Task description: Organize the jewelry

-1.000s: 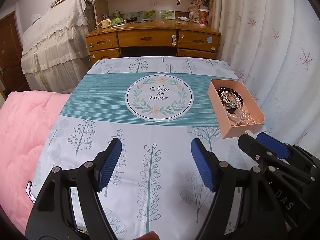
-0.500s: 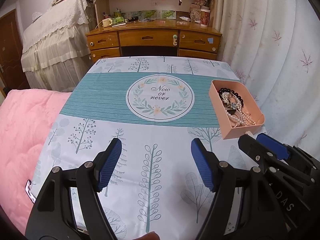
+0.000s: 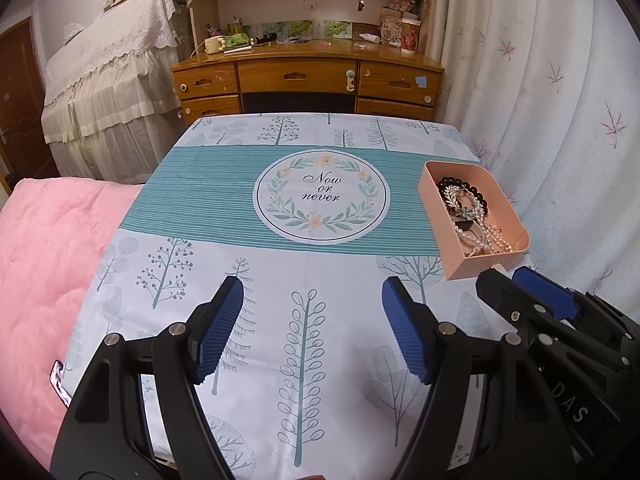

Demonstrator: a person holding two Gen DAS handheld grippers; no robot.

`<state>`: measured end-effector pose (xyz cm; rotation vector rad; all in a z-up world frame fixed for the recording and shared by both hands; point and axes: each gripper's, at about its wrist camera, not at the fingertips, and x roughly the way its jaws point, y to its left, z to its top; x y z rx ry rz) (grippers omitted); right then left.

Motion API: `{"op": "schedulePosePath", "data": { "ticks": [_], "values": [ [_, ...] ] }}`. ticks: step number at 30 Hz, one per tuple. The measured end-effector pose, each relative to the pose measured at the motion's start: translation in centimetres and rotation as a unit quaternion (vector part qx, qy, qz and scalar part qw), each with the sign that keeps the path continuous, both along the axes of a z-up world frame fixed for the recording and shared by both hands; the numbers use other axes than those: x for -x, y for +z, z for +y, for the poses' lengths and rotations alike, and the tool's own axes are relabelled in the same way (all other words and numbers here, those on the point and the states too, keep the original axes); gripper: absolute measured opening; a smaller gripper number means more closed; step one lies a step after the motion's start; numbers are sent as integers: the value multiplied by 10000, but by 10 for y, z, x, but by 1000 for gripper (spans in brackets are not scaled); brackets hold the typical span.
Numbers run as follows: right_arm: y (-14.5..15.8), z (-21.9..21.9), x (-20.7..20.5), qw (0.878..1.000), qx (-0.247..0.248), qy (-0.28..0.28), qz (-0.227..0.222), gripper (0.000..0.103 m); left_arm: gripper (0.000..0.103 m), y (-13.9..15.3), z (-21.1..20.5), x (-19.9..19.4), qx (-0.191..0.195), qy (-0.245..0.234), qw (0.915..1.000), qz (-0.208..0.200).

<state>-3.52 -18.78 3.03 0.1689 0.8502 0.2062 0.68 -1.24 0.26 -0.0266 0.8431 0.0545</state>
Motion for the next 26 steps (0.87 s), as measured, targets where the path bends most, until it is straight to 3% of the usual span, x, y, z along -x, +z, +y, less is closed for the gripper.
{"op": "schedulePosePath", "data": {
  "ticks": [26],
  "values": [
    [-7,9,1,9999,-56,-12,122,42,70,-5,1,0,39,36,9999,128]
  ]
}}
